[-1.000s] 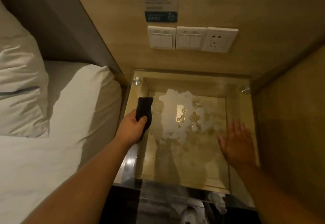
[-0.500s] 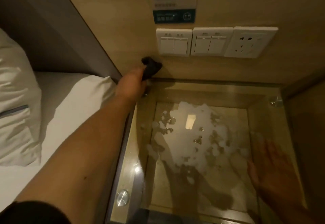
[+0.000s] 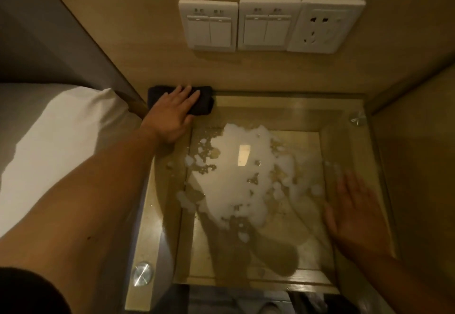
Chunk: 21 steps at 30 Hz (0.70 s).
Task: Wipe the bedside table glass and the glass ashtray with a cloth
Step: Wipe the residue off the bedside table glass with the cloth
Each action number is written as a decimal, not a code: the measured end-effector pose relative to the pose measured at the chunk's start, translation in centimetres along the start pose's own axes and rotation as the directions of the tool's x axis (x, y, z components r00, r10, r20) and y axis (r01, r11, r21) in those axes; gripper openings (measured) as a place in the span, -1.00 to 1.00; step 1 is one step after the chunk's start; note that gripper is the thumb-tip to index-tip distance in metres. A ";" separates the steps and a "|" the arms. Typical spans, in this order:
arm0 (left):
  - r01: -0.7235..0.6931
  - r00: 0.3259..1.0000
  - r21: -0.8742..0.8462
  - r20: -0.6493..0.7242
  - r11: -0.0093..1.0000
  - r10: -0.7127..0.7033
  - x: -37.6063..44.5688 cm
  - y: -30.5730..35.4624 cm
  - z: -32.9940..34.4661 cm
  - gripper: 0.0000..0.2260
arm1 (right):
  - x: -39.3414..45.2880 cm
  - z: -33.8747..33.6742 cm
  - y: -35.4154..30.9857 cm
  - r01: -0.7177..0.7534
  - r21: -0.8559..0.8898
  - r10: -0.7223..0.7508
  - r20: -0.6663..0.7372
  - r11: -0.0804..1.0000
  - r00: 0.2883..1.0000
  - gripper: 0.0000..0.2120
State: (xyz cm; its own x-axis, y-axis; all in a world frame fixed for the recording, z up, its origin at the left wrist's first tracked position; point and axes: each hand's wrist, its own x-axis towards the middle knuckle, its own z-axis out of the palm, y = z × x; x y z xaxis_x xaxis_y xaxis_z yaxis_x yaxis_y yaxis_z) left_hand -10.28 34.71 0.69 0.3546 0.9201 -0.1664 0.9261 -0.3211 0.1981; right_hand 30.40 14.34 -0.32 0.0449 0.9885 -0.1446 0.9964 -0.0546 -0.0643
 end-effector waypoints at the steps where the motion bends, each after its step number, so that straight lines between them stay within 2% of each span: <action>1: 0.008 1.000 0.026 -0.006 1.000 -0.008 0.0 0.1 0.2 -0.48 | 0.0 0.0 0.1 0.009 -0.004 -0.009 -0.002 1.000 1.000 -0.28; 8: 0.062 0.998 0.041 -0.008 0.997 -0.062 -2.4 1.3 0.8 -0.51 | 0.1 0.3 0.2 0.026 -0.017 -0.026 0.012 1.000 1.000 -0.29; 21: 0.225 0.972 -0.011 0.073 0.974 -0.224 -20.9 8.6 4.4 -0.43 | -0.1 -0.1 -0.3 0.011 -0.008 -0.011 0.046 1.000 0.999 -0.26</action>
State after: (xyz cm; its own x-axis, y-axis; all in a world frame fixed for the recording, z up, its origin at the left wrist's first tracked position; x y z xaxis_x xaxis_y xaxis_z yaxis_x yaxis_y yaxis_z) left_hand -9.13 11.68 1.63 0.1467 0.9497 -0.2767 0.9807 -0.1031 0.1661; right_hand 30.14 14.27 -0.19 0.0307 0.9814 -0.1893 0.9974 -0.0424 -0.0578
